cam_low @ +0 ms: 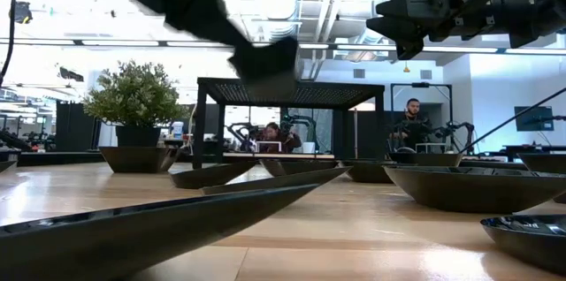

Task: Pick & Place Mini shaped plates
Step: Put the distorted square plate on the shelf

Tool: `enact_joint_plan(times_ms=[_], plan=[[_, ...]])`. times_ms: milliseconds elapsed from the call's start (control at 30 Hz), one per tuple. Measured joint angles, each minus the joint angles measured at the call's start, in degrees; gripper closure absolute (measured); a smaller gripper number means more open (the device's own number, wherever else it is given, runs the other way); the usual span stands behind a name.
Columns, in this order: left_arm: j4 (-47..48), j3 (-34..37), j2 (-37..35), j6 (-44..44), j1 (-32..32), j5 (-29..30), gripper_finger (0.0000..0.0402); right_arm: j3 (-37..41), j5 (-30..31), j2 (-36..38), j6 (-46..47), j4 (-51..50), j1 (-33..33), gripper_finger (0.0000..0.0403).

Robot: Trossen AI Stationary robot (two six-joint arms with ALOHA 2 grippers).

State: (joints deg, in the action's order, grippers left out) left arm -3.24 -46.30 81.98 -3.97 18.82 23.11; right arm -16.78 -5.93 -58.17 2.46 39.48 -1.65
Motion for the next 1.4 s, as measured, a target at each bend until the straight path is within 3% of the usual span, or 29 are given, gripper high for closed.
enact_joint_plan(times_ms=[200, 433, 500, 633, 700, 1233, 1400], plan=[[10.8, -7.3, -6.6, -11.3, -2.4, 5.2, 0.0397, 0.0, 0.0, 0.0, 0.1, -0.2, 0.0, 0.0249], [21.7, -7.3, -15.0, -14.2, -16.9, 3.5, 0.0396, 0.0, 0.0, 0.0, 1.0, -0.5, 0.0, 0.0255], [22.7, -5.9, -16.3, -14.3, -21.8, 1.2, 0.0395, 0.0, 0.0, 0.0, 1.0, -0.5, 0.0, 0.0255], [22.5, -3.0, -16.8, -17.3, -30.5, -9.7, 0.0396, 0.0, 0.0, 0.0, 0.3, -0.5, 0.0, 0.0253], [22.3, -1.9, -16.4, -19.9, -32.7, -10.7, 0.0396, 0.0, 0.0, 0.0, 0.1, -0.4, 0.0, 0.0253], [18.5, -1.4, -15.9, -24.7, -35.9, -10.8, 0.039, 0.0, 0.0, 0.0, 0.0, -0.1, -0.1, 0.0259], [18.3, -1.4, -13.9, -26.2, -36.2, -8.1, 0.037, 0.0, 0.0, 0.0, 0.0, 0.2, -0.1, 0.0262]])
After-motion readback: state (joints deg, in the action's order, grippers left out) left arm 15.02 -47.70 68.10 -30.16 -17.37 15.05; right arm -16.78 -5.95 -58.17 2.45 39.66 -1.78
